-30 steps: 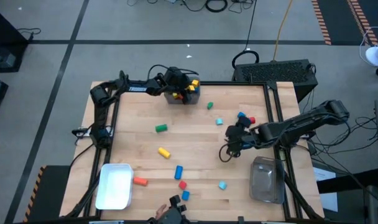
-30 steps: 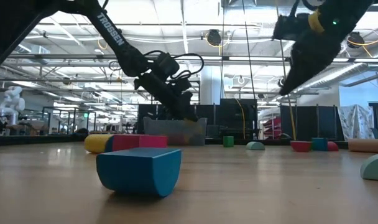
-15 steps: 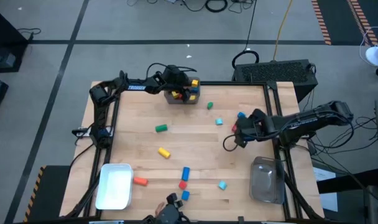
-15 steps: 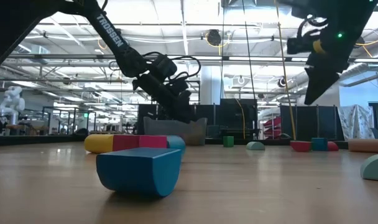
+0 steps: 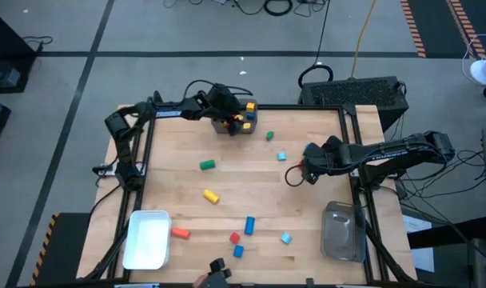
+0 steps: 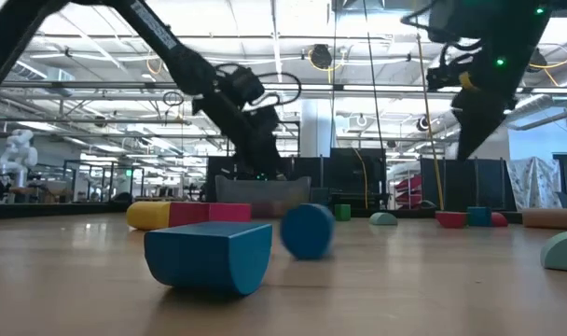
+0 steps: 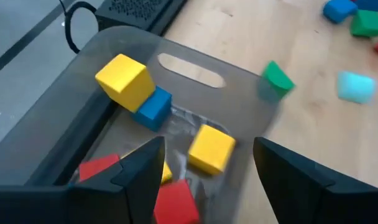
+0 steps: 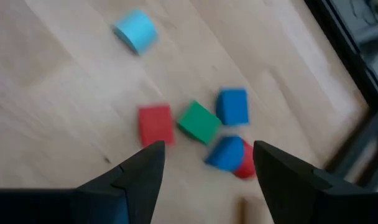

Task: Sort blocks by size
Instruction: Put the red square block into the top black bin

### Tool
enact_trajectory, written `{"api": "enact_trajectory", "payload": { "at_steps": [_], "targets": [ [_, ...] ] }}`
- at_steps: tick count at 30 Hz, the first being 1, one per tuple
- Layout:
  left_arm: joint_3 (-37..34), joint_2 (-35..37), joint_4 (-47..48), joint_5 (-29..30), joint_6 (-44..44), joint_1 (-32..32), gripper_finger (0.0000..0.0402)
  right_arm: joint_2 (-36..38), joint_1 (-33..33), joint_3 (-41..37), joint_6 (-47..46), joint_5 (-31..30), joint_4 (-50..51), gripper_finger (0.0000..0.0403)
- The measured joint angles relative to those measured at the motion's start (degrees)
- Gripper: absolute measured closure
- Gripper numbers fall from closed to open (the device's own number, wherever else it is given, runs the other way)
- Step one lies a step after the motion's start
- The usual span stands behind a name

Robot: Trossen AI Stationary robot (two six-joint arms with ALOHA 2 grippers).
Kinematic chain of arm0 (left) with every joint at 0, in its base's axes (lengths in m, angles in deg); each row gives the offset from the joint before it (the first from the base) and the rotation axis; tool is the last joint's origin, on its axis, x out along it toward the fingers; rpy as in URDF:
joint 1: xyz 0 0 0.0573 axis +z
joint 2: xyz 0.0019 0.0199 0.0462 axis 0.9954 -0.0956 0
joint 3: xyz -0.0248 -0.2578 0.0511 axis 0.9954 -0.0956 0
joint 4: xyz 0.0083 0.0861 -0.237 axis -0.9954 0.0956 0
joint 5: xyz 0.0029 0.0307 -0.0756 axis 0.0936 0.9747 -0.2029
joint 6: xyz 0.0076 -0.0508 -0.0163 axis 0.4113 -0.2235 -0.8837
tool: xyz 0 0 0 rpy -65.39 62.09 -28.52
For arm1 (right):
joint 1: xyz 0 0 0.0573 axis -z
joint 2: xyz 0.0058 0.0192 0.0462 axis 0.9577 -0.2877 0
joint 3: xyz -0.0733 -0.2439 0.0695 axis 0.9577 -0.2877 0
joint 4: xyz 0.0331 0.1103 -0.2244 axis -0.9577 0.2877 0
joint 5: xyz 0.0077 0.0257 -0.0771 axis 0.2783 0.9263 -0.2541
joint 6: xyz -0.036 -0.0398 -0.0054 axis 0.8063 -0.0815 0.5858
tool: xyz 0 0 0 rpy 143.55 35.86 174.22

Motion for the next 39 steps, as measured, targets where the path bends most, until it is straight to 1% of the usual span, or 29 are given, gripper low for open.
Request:
{"api": "enact_trajectory", "payload": {
  "at_steps": [6,10,16,21,24,27,30,33,37,39],
  "targets": [
    [0.0,6.2,8.2,0.0,3.0,-1.6,0.0153,0.0,0.0,0.0,6.2,2.7,-11.5,0.0172],
    [0.0,9.5,15.3,0.0,5.6,-3.4,0.0153,-0.2,-0.1,0.0,8.8,3.6,-18.3,0.0172],
    [-0.6,12.9,28.2,0.5,6.1,-6.9,0.0153,-4.2,-0.1,0.0,14.9,11.1,-26.2,0.0172],
    [-4.3,15.1,34.3,1.6,2.8,-9.7,0.0153,-9.8,-0.2,0.0,19.8,18.9,-28.6,0.0172],
    [-7.3,16.7,35.9,1.9,-0.3,-11.4,0.0153,-13.0,-0.8,-0.1,21.6,21.1,-30.8,0.0172],
    [-10.7,19.0,35.2,1.9,-3.1,-13.7,0.0153,-15.5,-2.2,-0.1,23.2,21.4,-38.4,0.0172],
    [-13.9,21.3,34.9,2.6,-5.1,-16.8,0.0153,-17.8,-3.7,-0.1,26.7,25.5,-47.8,0.0172],
    [-17.2,23.8,32.8,4.5,-9.4,-20.7,0.0153,-19.9,-5.3,0.0,30.5,29.7,-56.2,0.0172],
    [-20.2,26.2,31.3,5.4,-15.8,-25.2,0.0153,-22.4,-6.5,0.0,35.3,32.7,-62.5,0.0172],
    [-21.2,27.0,30.4,7.0,-18.8,-27.6,0.0153,-23.8,-6.6,0.0,37.2,32.9,-64.5,0.0172]
  ]
}}
